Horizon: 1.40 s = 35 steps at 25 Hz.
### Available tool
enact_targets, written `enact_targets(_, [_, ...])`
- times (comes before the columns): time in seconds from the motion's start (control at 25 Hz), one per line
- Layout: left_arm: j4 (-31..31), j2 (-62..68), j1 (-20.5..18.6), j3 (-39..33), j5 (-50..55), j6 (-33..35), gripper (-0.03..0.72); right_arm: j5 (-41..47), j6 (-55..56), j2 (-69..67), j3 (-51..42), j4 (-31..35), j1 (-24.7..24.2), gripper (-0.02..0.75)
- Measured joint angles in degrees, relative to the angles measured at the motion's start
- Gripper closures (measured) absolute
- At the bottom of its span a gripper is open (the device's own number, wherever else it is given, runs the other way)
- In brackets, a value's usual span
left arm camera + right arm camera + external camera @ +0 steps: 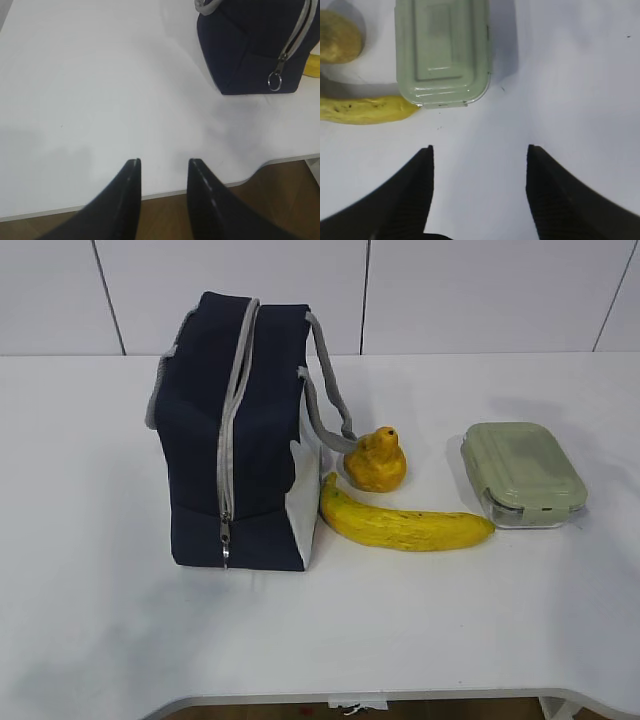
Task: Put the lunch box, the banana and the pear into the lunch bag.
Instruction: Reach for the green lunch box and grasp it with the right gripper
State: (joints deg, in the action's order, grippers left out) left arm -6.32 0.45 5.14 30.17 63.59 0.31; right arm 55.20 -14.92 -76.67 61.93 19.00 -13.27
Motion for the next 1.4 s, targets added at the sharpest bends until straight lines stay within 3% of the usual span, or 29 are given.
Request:
enact_targets(0.24, [0.0, 0.0, 0.0, 0.0, 0.0, 0.0, 0.448, 3.62, -20.66, -7.64, 0.1, 19.31, -11.4, 0.283])
enact_targets(0.48, [0.0, 0.0, 0.0, 0.0, 0.0, 0.0, 0.448, 12.32, -36.01, -19.6, 1.45, 34.05, -17.14, 0.283])
enact_targets(0.84, [0.0, 0.0, 0.0, 0.0, 0.0, 0.0, 0.448, 12.49, -37.97, -35.38, 12.85, 36.89, -17.7, 0.283])
enact_targets(1.2, [0.0, 0.0, 0.0, 0.0, 0.0, 0.0, 0.448, 12.49, -37.43, -38.77, 16.6, 37.49, -17.7, 0.283])
enact_targets(1.28, [0.0, 0.0, 0.0, 0.0, 0.0, 0.0, 0.448, 12.49, -37.28, -38.86, 16.6, 37.49, -17.33, 0.267])
enact_targets(1.32, [0.0, 0.0, 0.0, 0.0, 0.0, 0.0, 0.448, 12.49, -37.06, -38.99, 16.73, 37.49, -16.67, 0.197])
enact_targets(1.4, [0.0, 0.0, 0.0, 0.0, 0.0, 0.0, 0.448, 12.49, -37.06, -39.24, 16.97, 37.59, -16.32, 0.155])
